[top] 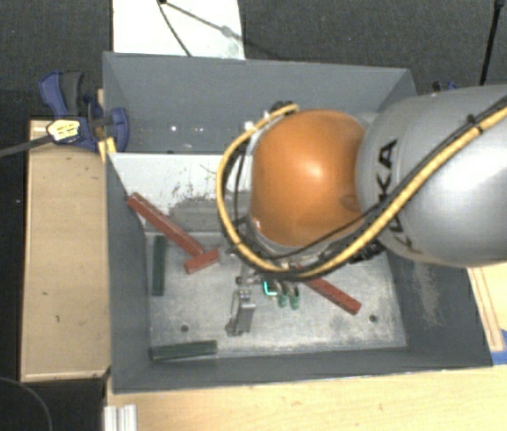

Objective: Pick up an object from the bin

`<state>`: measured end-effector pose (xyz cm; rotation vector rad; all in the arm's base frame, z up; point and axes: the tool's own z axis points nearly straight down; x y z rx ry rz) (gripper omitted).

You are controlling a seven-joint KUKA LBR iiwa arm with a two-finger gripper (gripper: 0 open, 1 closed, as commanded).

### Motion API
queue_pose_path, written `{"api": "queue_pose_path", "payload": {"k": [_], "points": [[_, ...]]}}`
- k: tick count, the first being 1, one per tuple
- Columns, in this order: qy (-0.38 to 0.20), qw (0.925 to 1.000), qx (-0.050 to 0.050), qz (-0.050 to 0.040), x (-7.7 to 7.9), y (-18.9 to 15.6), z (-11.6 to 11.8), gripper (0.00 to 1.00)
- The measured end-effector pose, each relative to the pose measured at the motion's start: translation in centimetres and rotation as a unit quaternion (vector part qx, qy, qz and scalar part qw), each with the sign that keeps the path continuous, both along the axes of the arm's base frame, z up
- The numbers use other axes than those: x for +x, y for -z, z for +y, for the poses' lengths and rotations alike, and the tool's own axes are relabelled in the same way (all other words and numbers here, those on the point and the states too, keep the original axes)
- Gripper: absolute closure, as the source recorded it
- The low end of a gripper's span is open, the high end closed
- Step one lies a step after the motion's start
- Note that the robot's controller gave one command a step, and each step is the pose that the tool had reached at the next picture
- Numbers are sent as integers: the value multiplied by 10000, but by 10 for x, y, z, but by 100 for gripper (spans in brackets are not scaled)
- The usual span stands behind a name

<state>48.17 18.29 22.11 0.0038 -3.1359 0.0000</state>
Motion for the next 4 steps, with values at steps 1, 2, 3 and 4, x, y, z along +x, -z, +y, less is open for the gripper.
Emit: {"api": "queue_pose_path", "payload": {"k": [1,2,3,4], "points": [[-314,9995,-2,-30,110,155,-34,0],[-1645,9863,16,-70,100,119,-16,0],[-1268,9919,11,-46,103,120,-32,0],[-1416,9899,6,-21,110,152,-29,0]]}}
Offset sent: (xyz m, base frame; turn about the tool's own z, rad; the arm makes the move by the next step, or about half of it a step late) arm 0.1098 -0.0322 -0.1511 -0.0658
